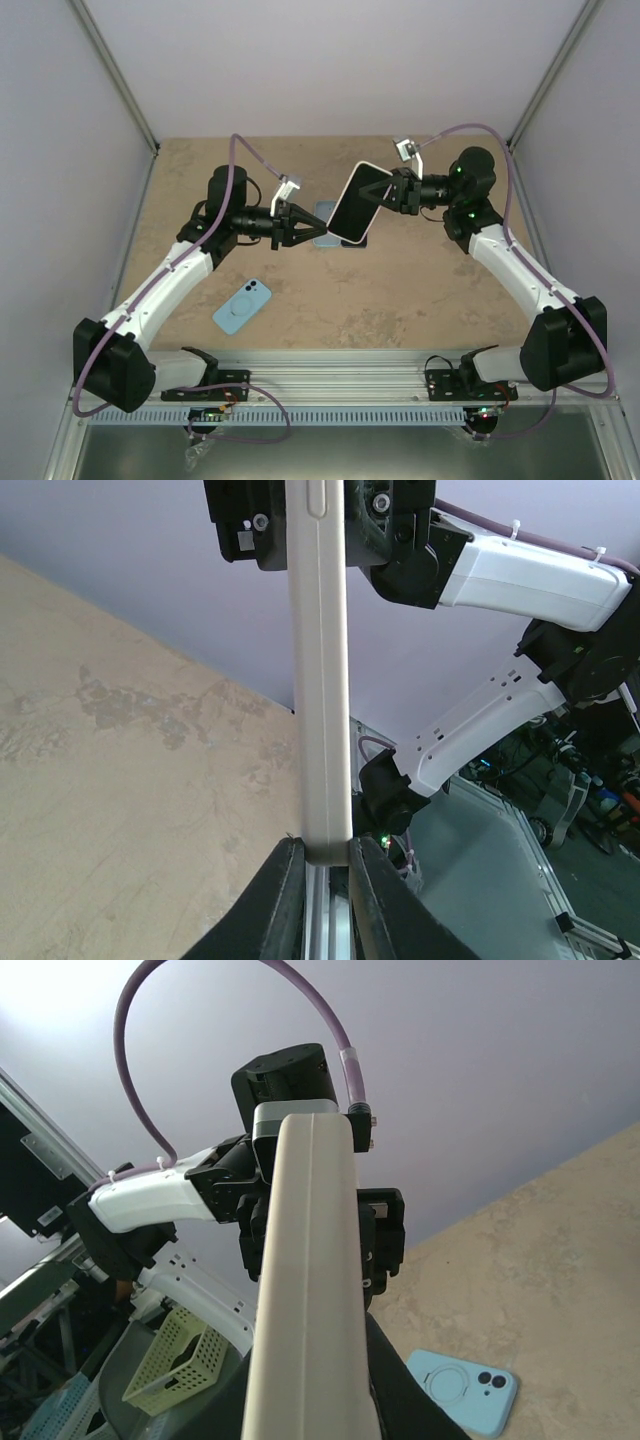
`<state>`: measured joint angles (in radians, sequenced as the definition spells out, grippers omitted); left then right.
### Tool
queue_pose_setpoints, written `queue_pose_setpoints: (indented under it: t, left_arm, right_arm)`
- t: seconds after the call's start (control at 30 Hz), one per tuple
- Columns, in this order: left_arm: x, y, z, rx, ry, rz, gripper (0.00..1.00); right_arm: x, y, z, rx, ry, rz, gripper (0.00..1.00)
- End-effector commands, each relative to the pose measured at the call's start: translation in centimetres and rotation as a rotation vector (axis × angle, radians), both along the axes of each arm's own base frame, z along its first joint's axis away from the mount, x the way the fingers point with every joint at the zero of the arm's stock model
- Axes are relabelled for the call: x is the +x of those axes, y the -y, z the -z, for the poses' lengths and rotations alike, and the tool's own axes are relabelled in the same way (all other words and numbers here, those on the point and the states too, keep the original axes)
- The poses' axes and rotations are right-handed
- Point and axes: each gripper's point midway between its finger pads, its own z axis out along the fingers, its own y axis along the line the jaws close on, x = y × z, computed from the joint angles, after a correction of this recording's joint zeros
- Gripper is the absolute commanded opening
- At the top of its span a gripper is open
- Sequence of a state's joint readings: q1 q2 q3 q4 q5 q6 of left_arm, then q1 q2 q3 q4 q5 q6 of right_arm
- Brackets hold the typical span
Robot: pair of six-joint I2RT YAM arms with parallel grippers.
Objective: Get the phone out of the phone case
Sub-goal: Remove the phone case from the phone.
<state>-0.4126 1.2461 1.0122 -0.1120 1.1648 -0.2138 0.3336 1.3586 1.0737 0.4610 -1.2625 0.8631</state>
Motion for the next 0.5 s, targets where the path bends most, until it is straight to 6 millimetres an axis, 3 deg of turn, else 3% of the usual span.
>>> queue_pose_setpoints:
  t: [0.0, 0.47]
  left_arm:
    - [2.5, -0.1, 2.7, 0.063, -0.029, -0.117, 0.12]
    - [5.1, -1.2, 4.3, 0.101, -0.067, -0.228, 0.06]
  right_arm:
    - [-3.3, 0.1, -2.3, 0.026, 0.081, -0.106, 0.01]
    - [-4.5, -0.1, -2.5, 0.031, 0.087, -0.153, 0.01]
